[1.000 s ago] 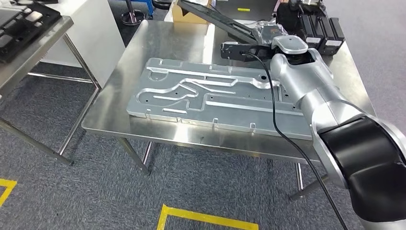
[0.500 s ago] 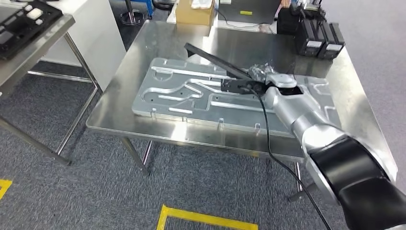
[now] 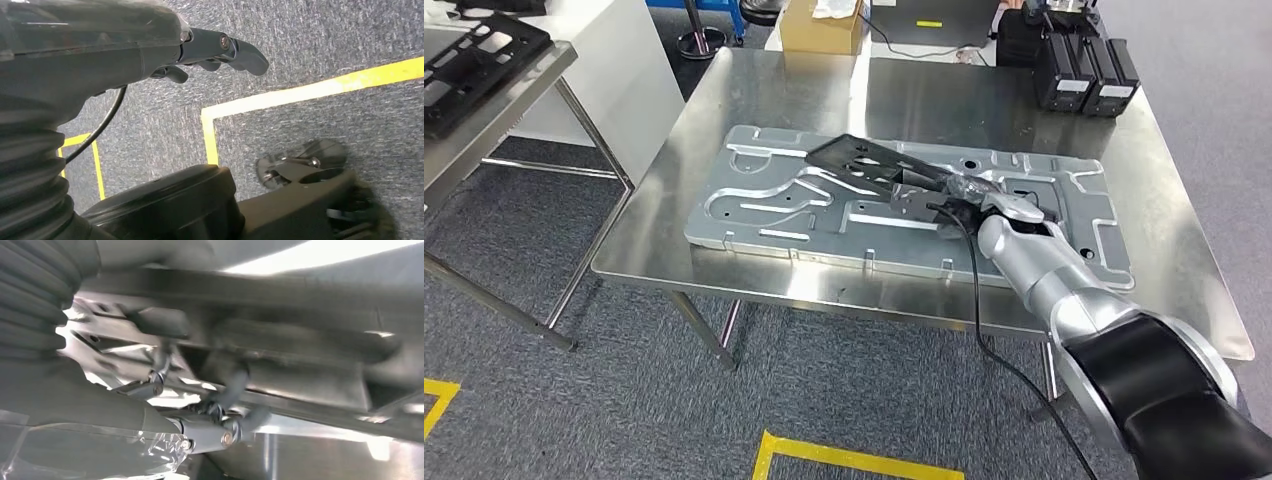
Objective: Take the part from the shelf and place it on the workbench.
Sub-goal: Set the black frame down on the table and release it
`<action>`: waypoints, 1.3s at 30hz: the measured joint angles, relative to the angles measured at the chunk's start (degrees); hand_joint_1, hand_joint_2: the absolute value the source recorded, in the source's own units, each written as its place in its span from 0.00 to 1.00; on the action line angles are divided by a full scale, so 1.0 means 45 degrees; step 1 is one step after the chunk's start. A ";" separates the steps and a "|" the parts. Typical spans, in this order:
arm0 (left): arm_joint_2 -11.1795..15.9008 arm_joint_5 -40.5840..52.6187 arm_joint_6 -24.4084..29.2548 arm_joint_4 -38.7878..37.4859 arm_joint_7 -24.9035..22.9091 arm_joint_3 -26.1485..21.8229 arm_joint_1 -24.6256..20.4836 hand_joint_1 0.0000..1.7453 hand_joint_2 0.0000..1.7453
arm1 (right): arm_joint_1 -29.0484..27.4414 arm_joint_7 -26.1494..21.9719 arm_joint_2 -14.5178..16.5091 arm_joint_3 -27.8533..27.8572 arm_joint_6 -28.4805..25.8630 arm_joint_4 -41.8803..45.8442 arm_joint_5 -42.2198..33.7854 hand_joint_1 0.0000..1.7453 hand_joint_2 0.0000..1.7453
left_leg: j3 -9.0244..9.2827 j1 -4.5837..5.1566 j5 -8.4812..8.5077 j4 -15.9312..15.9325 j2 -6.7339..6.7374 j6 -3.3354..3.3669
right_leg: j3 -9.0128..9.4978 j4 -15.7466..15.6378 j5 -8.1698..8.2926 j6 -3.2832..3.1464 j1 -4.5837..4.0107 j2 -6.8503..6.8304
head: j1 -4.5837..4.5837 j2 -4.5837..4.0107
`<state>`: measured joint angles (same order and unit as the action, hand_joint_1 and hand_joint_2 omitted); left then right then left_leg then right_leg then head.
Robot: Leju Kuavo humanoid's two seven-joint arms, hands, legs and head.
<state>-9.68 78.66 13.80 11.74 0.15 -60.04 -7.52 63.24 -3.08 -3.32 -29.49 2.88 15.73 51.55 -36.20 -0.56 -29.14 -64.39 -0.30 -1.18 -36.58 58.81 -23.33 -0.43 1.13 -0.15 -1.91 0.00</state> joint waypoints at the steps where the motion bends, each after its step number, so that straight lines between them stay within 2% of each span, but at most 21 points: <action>1: 0.0001 0.0004 0.0046 0.0000 0.0011 -0.0007 -0.0012 0.00 1.00 | -0.0023 0.0005 -0.0011 0.0130 -0.0041 -0.0001 -0.0112 0.00 1.00 | -0.0399 -0.0008 -0.0406 -0.0866 0.0000 -0.0031 | 0.0000 0.0000 -0.0009 -0.0044 -0.0011 -0.0011 | -0.0005 0.0000; 3: 0.0004 0.0024 0.0099 0.0000 0.0040 -0.0017 -0.0074 0.00 1.00 | -0.0066 0.0018 -0.0046 0.0362 -0.0080 -0.0004 -0.0303 0.00 1.00 | -0.1034 -0.0019 -0.0830 -0.2220 0.0003 -0.0063 | -0.0001 0.0011 -0.0016 -0.0074 -0.0040 -0.0006 | -0.0005 0.0000; 4: 0.0006 0.0032 0.0111 0.0000 0.0058 -0.0019 -0.0115 0.00 1.00 | -0.0076 0.0027 -0.0067 0.0465 -0.0087 -0.0004 -0.0391 0.00 1.00 | -0.1057 -0.0019 -0.0693 -0.2276 0.0003 -0.0054 | 0.0007 0.0021 -0.0017 -0.0077 -0.0050 0.0010 | -0.0006 0.0000; 5: 0.0010 0.0046 0.0121 0.0000 0.0079 -0.0019 -0.0160 0.00 1.00 | -0.0073 0.0046 -0.0089 0.0555 -0.0093 -0.0002 -0.0468 0.00 1.00 | -0.0842 -0.0018 -0.0336 -0.1830 0.0004 -0.0022 | 0.0027 0.0034 -0.0020 -0.0073 -0.0057 0.0030 | -0.0005 0.0000; 7: 0.0027 0.0059 0.0142 0.0000 0.0136 -0.0019 -0.0211 0.00 1.00 | -0.0015 0.0139 -0.0156 0.0743 -0.0129 0.0000 -0.0645 0.00 1.00 | -0.0038 -0.0002 0.0512 -0.0145 0.0003 0.0095 | 0.0061 0.0062 -0.0033 -0.0037 -0.0083 0.0067 | -0.0004 0.0000; 9: 0.0041 0.0061 0.0175 0.0000 0.0204 -0.0019 -0.0263 0.00 1.00 | 0.0114 0.0254 -0.0294 0.0944 -0.0170 -0.0001 -0.0802 0.00 1.00 | 0.0467 0.0048 0.0838 0.1005 -0.0001 0.0204 | 0.0014 0.0089 -0.0014 0.0073 -0.0119 0.0078 | 0.0002 0.0000; 13: 0.0050 0.0046 0.0239 0.0000 0.0319 -0.0019 -0.0339 0.00 1.00 | 0.0466 0.0456 -0.0633 0.1388 -0.0190 0.0007 -0.1259 0.00 1.00 | 0.0518 0.0051 0.0943 0.1331 0.0007 0.0448 | -0.0105 0.0158 -0.0020 0.0364 -0.0094 0.0069 | 0.0012 0.0002; 14: 0.0052 0.0046 0.0247 0.0000 0.0356 -0.0019 -0.0372 0.00 1.00 | 0.0587 0.0500 -0.0730 0.1558 -0.0189 0.0010 -0.1494 0.00 1.00 | 0.0529 0.0026 0.1001 0.1397 0.0018 0.0532 | -0.0230 0.0446 -0.0226 0.0422 -0.0083 0.0068 | 0.0018 0.0001; 16: 0.0053 0.0049 0.0254 0.0000 0.0412 -0.0017 -0.0446 0.00 1.00 | 0.0831 0.0544 -0.0961 0.2014 -0.0170 0.0011 -0.2080 0.00 1.00 | 0.0522 0.0018 0.1062 0.1447 0.0019 0.0628 | -0.0835 0.1825 -0.0996 0.0520 -0.0061 0.0064 | 0.0028 0.0000; 18: 0.0053 0.0050 0.0250 0.0000 0.0435 -0.0016 -0.0471 0.00 0.50 | 0.1017 0.0574 -0.1182 0.2530 -0.0127 0.0005 -0.2666 0.00 1.00 | 0.0503 0.0017 0.1068 0.1431 0.0006 0.0643 | -0.1529 0.3327 -0.1576 0.0598 -0.0047 0.0061 | 0.0029 0.0000; 19: 0.0051 0.0053 0.0235 -0.0001 0.0436 -0.0016 -0.0470 0.00 0.25 | 0.1098 0.0580 -0.1284 0.2775 -0.0121 0.0004 -0.2948 0.00 1.00 | 0.0500 0.0013 0.1063 0.1412 0.0003 0.0638 | -0.1639 0.3546 -0.1545 0.0624 -0.0030 0.0056 | 0.0029 0.0000; 20: 0.0039 0.0058 0.0208 -0.0002 0.0437 -0.0015 -0.0469 0.00 0.00 | 0.1197 0.0552 -0.1381 0.3040 -0.0144 0.0013 -0.3285 0.00 1.00 | 0.0500 0.0008 0.1049 0.1386 0.0003 0.0623 | -0.1509 0.3283 -0.1285 0.0640 -0.0003 0.0050 | 0.0029 0.0000; 22: 0.0002 0.0059 0.0155 -0.0005 0.0438 -0.0008 -0.0473 0.00 0.00 | 0.1462 0.0340 -0.1597 0.3676 -0.0228 0.0075 -0.4131 0.00 0.50 | 0.0493 0.0001 0.0987 0.1306 0.0000 0.0553 | -0.0735 0.1710 -0.0497 0.0655 0.0059 0.0031 | 0.0029 0.0000; 24: -0.0019 0.0025 0.0180 -0.0005 0.0432 -0.0006 -0.0472 0.00 0.00 | 0.1766 -0.0303 -0.1767 0.4468 -0.0155 0.0154 -0.5221 0.00 0.00 | 0.0440 0.0043 0.0919 0.1212 -0.0007 0.0440 | -0.0118 0.0426 -0.0109 0.0579 0.0032 0.0039 | 0.0027 0.0000; 27: -0.0023 -0.0080 0.0295 -0.0005 0.0339 -0.0011 -0.0413 0.00 0.00 | 0.1912 -0.2062 -0.1906 0.5867 0.0533 0.0423 -0.7193 0.00 0.00 | 0.0399 0.0077 0.0896 0.1217 -0.0011 0.0271 | -0.0038 0.0168 -0.0106 0.0333 -0.0024 0.0078 | 0.0013 0.0000; 29: -0.0042 -0.0164 0.0358 -0.0006 0.0242 -0.0019 -0.0373 0.00 0.00 | 0.1847 -0.3316 -0.1912 0.6845 0.1193 0.0760 -0.8154 0.00 0.00 | 0.0290 0.0060 0.0669 0.0937 -0.0003 0.0148 | -0.0006 0.0120 -0.0092 0.0167 0.0007 0.0062 | 0.0009 0.0000; 32: -0.0104 -0.0293 0.0460 -0.0011 0.0085 -0.0098 -0.0289 0.00 0.00 | 0.1127 -0.5131 -0.1797 0.7713 0.2300 0.1727 -0.9277 0.00 0.00 | -0.0625 0.0028 -0.0320 -0.1101 0.0009 0.0040 | 0.0081 0.0087 -0.0122 0.0001 -0.0017 0.0006 | -0.0001 0.0000; 34: -0.0140 -0.0363 0.0494 -0.0016 -0.0016 -0.0186 -0.0156 0.00 0.00 | -0.0080 -0.5662 -0.1553 0.7885 0.2632 0.2996 -0.9904 0.00 0.00 | -0.1193 0.0019 -0.0589 -0.2258 0.0012 0.0042 | 0.0143 0.0094 -0.0154 -0.0055 -0.0092 0.0017 | 0.0004 0.0000; 35: -0.0158 -0.0389 0.0502 -0.0018 -0.0060 -0.0220 -0.0096 0.00 0.00 | -0.0747 -0.5726 -0.1408 0.7907 0.2668 0.3693 -1.0152 0.00 0.00 | -0.1201 0.0028 -0.0404 -0.2204 0.0011 0.0075 | 0.0166 0.0106 -0.0165 -0.0074 -0.0128 0.0032 | 0.0004 0.0000; 36: -0.0175 -0.0413 0.0510 -0.0019 -0.0097 -0.0245 -0.0059 0.00 0.00 | -0.1325 -0.5719 -0.1269 0.7908 0.2665 0.4313 -1.0355 0.00 0.00 | -0.0999 0.0043 -0.0045 -0.1691 0.0009 0.0136 | 0.0178 0.0123 -0.0173 -0.0085 -0.0158 0.0051 | 0.0005 0.0000; 39: -0.0210 -0.0473 0.0512 -0.0019 -0.0214 -0.0316 -0.0066 0.00 0.00 | -0.2581 -0.5762 -0.1005 0.7874 0.2616 0.5961 -1.0955 0.00 0.00 | 0.0046 0.0170 0.0979 0.0640 0.0003 0.0398 | 0.0164 0.0158 -0.0173 -0.0048 -0.0234 0.0022 | 0.0013 0.0000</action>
<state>-10.63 76.53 16.10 11.65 -0.81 -61.46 -7.81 51.62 -29.01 -7.85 5.95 14.65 42.56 2.26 -35.99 0.21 -24.74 -61.51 -0.29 0.61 -35.84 59.51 -24.11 -0.65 0.08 -0.05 -1.85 0.00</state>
